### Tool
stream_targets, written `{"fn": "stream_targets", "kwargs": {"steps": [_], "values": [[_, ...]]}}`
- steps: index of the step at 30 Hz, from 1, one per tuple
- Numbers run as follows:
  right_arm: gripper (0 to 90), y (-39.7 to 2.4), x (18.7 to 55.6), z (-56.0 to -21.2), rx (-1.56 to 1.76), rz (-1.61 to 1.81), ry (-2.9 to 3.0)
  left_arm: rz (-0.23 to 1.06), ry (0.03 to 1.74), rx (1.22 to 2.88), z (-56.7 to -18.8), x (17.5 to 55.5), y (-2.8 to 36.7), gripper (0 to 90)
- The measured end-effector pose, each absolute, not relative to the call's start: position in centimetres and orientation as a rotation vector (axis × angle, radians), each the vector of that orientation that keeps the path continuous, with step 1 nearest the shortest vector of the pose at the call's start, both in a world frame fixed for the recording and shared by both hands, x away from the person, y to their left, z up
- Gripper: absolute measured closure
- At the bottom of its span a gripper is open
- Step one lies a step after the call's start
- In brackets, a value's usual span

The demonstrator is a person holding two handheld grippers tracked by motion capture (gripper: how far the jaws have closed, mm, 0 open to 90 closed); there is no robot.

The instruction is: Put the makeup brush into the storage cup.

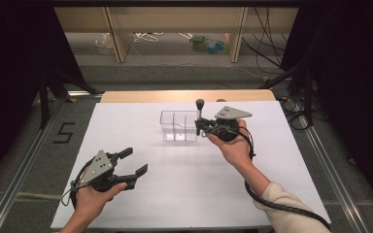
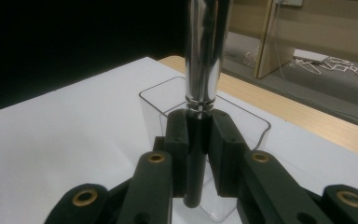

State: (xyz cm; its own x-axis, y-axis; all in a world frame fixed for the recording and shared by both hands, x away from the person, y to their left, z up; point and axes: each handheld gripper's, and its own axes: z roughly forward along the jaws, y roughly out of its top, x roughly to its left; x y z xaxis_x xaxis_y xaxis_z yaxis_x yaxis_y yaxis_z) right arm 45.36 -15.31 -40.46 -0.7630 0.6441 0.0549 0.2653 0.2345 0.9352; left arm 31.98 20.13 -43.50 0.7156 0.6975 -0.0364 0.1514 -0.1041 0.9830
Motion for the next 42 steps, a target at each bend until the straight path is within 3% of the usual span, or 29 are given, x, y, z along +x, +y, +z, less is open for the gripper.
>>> {"fn": "stream_targets", "kwargs": {"steps": [42], "values": [[79.4,-14.86,45.7,-40.33,0.838,1.534,2.168,0.534,0.694,1.642,-43.51,31.97,20.14,22.3]]}}
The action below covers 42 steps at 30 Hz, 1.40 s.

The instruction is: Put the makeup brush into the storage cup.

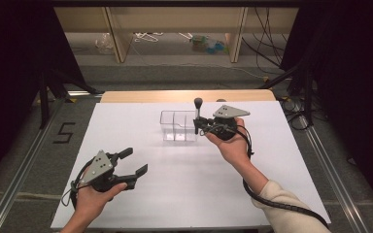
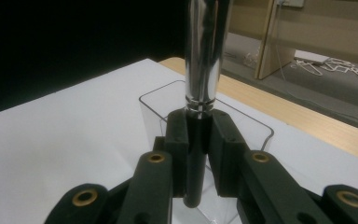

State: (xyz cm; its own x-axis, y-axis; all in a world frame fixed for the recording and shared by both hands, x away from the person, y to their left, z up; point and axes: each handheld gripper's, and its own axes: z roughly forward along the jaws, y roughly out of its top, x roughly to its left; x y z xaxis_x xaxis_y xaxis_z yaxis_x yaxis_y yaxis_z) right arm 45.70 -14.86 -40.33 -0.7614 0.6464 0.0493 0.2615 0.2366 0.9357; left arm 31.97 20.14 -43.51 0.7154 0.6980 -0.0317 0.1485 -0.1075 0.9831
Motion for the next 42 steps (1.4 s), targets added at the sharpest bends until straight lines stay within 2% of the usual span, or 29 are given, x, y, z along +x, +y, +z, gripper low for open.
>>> {"fn": "stream_targets", "kwargs": {"steps": [42], "values": [[79.4,-14.27,46.39,-40.12,0.841,1.559,2.158,0.536,0.695,1.643,-43.52,31.96,20.14,22.3]]}}
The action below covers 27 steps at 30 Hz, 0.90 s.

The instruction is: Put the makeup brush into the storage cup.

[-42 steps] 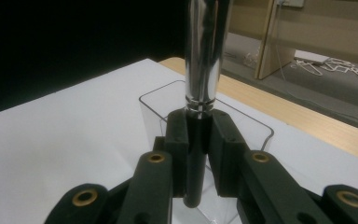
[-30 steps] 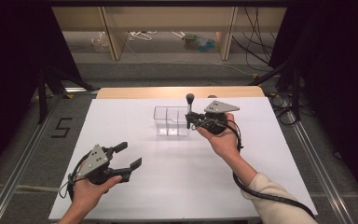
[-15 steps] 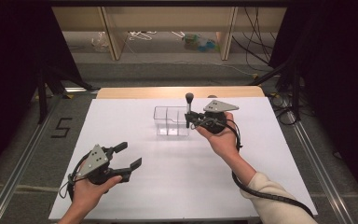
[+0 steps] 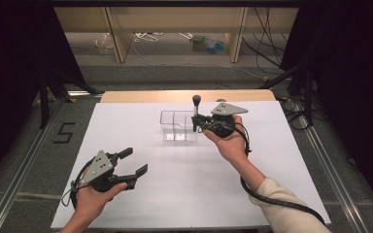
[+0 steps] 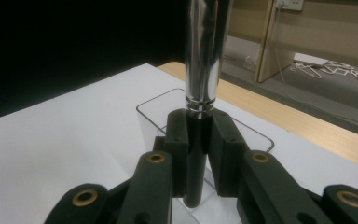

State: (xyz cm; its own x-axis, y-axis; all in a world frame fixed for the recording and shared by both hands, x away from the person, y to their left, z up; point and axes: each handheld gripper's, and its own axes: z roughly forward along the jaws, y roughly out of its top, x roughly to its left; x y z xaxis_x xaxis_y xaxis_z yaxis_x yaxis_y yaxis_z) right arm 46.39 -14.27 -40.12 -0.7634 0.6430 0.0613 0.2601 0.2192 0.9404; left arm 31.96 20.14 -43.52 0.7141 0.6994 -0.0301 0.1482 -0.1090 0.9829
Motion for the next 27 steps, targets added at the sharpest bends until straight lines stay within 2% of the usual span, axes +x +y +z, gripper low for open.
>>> {"fn": "stream_targets", "kwargs": {"steps": [27], "values": [[79.4,-13.91,46.91,-39.87,0.842,1.56,2.147,0.535,0.693,1.646,-43.56,32.0,20.15,22.4]]}}
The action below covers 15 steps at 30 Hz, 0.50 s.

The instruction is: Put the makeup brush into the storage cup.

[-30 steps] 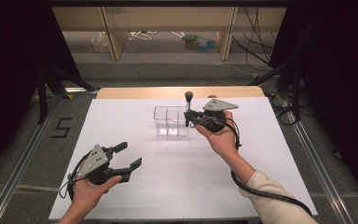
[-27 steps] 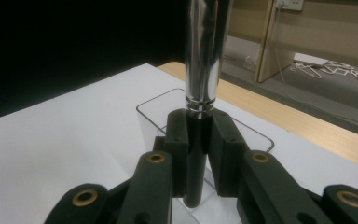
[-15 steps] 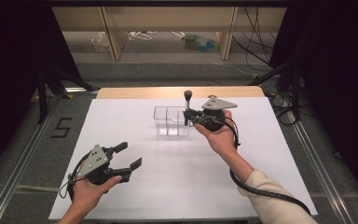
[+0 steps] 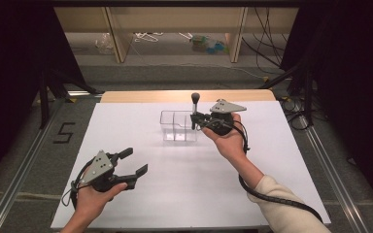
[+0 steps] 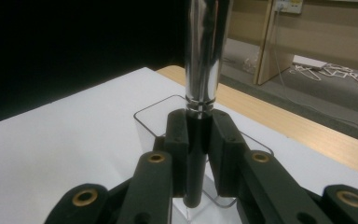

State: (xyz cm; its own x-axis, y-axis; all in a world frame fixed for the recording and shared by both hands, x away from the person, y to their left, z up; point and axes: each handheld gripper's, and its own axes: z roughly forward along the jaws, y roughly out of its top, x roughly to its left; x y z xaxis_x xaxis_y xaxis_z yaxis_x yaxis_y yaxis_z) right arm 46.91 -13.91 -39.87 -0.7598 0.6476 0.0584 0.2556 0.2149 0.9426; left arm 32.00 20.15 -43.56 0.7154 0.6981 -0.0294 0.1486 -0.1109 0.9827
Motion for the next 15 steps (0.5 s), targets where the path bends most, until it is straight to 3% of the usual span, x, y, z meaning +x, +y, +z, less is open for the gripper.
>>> {"fn": "stream_targets", "kwargs": {"steps": [15], "values": [[79.5,-13.64,47.23,-39.76,0.837,1.569,2.14,0.531,0.684,1.636,-43.65,32.12,20.12,22.4]]}}
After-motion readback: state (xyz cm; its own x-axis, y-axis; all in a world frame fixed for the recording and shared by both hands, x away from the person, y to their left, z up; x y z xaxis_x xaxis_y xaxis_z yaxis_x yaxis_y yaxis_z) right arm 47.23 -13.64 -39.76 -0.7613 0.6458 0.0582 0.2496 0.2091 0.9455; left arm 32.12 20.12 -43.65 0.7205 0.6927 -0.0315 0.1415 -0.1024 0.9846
